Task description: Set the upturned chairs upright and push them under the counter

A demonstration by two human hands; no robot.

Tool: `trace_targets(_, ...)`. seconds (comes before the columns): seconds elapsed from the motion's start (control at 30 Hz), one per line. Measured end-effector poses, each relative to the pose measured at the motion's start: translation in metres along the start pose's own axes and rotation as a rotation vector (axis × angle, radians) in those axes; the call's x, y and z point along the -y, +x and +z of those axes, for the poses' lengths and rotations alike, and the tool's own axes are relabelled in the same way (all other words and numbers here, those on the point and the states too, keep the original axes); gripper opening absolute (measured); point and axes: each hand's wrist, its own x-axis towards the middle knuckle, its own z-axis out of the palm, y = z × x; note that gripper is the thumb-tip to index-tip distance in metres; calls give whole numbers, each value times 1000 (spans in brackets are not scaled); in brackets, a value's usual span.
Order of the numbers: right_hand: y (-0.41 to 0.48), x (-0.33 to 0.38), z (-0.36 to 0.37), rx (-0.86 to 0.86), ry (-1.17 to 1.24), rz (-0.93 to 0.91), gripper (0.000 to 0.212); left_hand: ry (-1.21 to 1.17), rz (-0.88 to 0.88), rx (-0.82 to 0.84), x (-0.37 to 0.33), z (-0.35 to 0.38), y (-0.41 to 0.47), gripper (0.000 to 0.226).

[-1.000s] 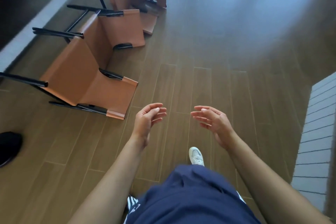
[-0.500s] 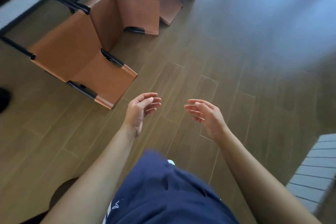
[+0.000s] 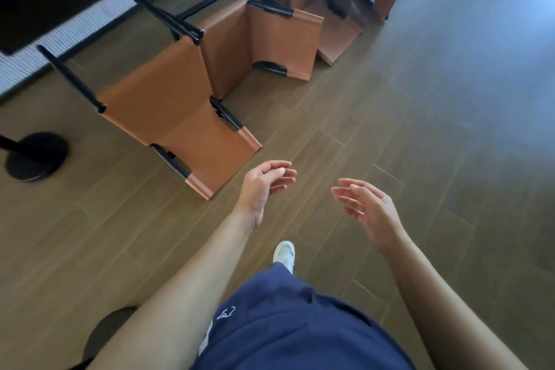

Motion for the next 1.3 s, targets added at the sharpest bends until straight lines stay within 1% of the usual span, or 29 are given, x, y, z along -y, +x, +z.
trace_targets(0.13,50,29,3,29,-20,-14,23,64,0,31,-25,13,41,21)
trace_targets(0.27,92,53,9,93,-58,23,25,2,9,-16,-45,24,71,22)
trace_targets(0.37,126,67,9,153,-83,45,26,-32,1,-60,-47,29,88,22)
trace_targets(0.43,150,79,9,196,-109,64,26,-50,-6,-119,-50,32,102,22)
trace_targets(0.57,199,111,8,313,-195,85,25,-126,-16,-311,-58,38,130,23)
trace_targets(0.73,254,150,3,407,-303,101,24,-258,-15,-508,-60,54,151,23)
trace_targets(0.9,294,160,14,499,-382,154,24,-370,-7,-675,-48,54,152,24)
trace_targets(1.1,317,147,48,602,-426,206,26,-470,-9,-810,-34,37,149,23)
trace_targets(1.2,327,140,72,647,-438,217,25,-493,-13,-834,-31,20,154,23)
trace_targets(1.3,335,135,96,656,-436,229,25,-522,-12,-845,-32,2,160,23)
